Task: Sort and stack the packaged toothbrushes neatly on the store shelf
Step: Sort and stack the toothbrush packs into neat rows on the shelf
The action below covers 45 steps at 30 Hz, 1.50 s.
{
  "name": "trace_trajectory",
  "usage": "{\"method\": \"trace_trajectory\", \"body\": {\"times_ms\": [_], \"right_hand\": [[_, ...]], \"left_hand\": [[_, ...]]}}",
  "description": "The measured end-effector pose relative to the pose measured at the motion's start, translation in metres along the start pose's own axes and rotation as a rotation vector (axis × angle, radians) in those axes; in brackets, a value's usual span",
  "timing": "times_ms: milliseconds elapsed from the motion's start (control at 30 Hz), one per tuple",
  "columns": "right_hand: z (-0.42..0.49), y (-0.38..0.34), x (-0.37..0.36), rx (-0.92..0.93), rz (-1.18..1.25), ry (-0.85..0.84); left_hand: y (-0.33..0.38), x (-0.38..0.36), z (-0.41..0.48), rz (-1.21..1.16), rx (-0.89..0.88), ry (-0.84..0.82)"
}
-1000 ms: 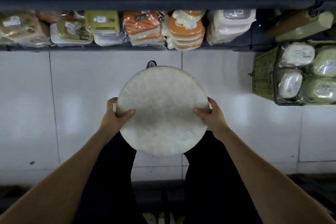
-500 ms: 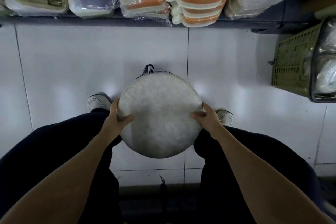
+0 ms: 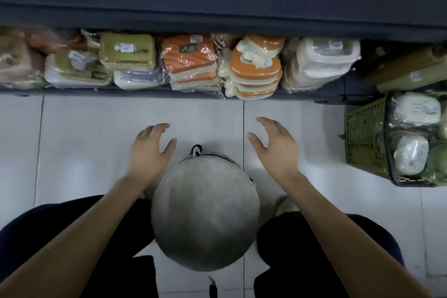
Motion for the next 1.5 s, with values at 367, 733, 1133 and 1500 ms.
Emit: {"method": "trace_trajectory", "body": {"times_ms": [367,733,1133,1500], "right_hand": [[0.149,-0.07,0.153,0.053,-0.35,0.262],[0.202,-0.024,0.119,-0.057,-0.432,0.222],[0.2,-0.025,0.121,-0.052,-0.407,0.15],[0.203,-0.025,0.123,-0.038,-0.406,0.22]], "left_hand": [[0.196,0.162,0.094,0.389,-0.559,0.481],[0.166,0.123,0.191,0.568,-0.42,0.271],[0.167,0.12,0.191,0.592,-0.386,0.222],[0.182,0.14,0.183,0.464,-0.422,0.205]]}}
Point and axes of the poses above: each hand's wrist, its own z-axis towards the middle knuckle, its own x-axis out of the back of the hand, y = z × x, the point moved 7 cm from there along z, towards the middle knuckle, and after that the axes turned 15 degrees about -y, right-handed, at the moved point
